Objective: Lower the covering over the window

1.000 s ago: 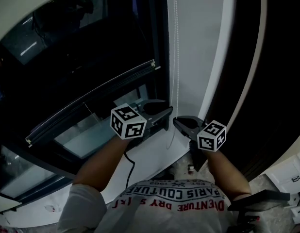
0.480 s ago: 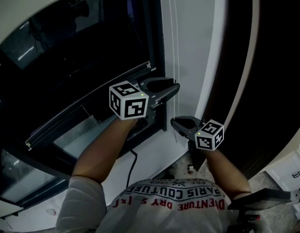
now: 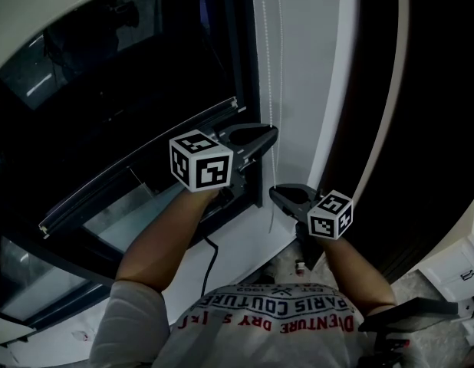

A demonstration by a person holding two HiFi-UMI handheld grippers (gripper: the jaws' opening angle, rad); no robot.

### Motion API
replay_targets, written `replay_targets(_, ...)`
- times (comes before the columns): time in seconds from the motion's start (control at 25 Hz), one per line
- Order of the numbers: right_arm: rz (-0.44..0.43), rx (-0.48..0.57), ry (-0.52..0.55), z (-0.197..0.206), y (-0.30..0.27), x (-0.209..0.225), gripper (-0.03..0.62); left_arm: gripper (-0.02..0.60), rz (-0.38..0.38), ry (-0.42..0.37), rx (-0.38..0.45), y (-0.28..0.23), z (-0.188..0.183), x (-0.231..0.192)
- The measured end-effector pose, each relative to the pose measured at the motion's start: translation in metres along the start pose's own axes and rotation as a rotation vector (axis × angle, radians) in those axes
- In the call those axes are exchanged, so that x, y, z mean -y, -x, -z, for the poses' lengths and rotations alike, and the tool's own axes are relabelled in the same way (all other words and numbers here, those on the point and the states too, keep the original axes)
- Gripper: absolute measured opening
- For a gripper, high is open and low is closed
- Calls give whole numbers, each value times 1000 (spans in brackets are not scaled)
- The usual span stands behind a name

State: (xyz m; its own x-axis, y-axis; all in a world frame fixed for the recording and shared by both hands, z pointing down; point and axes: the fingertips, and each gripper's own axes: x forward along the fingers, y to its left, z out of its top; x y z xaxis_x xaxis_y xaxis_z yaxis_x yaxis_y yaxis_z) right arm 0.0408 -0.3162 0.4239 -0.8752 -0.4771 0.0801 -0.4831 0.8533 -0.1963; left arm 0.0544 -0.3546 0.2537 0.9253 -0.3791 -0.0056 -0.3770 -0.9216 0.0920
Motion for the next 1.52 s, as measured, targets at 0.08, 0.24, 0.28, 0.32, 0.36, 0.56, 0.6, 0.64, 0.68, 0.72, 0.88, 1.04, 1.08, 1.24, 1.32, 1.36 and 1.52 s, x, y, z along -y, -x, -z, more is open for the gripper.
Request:
replay_targets(0.08,3,18,-15,-1,1,1,8,6,-5,3,12,2,-1,0)
replay_targets(0.24,1,17,-38,3,0,3,8,5,-12,13,25,8,3,-2)
replay_targets(0.28,-3,0,-40,8,-2,2,8,5,-11,15,15,8,8,-2)
replay_targets(0.32,-8,-20,-44,15,-4,0,8,6,-11,17,2,8,15,-1)
replay_targets(0.36,-14,-36,-54,24,-6,-2,8,6,-12,20,-9,8,23,0)
replay_targets(0.56,-20,-81,-114,61,-8,-1,8,5,-11,57,-12,10,59,5)
replay_targets(0.6,-19,-96,-113,68,-9,0,8,6,-12,52,-19,11,65,5)
replay_targets(0.64,-19,-112,-112,74,-11,0,8,5,-15,44,-28,12,72,4)
replay_targets(0.68,-17,-127,-112,81,-13,1,8,5,-18,38,-38,13,78,3)
replay_targets(0.72,-15,-142,-114,87,-14,1,8,5,-20,36,-46,14,85,3)
replay_targets(0.88,2,-214,-119,115,-14,4,8,5,-33,26,-84,15,113,3)
replay_targets(1.04,20,-315,-121,157,-13,7,8,5,-35,34,-152,15,155,3)
replay_targets(1.08,27,-336,-118,168,-11,9,8,5,-37,37,-173,14,168,3)
replay_targets(1.24,50,-365,-149,198,-4,15,8,5,-44,77,-194,13,199,4)
replay_targets(1.32,49,-363,-161,201,-5,14,8,5,-46,93,-174,14,201,4)
replay_targets(1.36,49,-363,-160,201,-7,14,8,5,-46,94,-167,14,201,5)
replay_targets(1.52,36,-373,-155,202,-8,11,11,5,-42,84,-164,15,201,6)
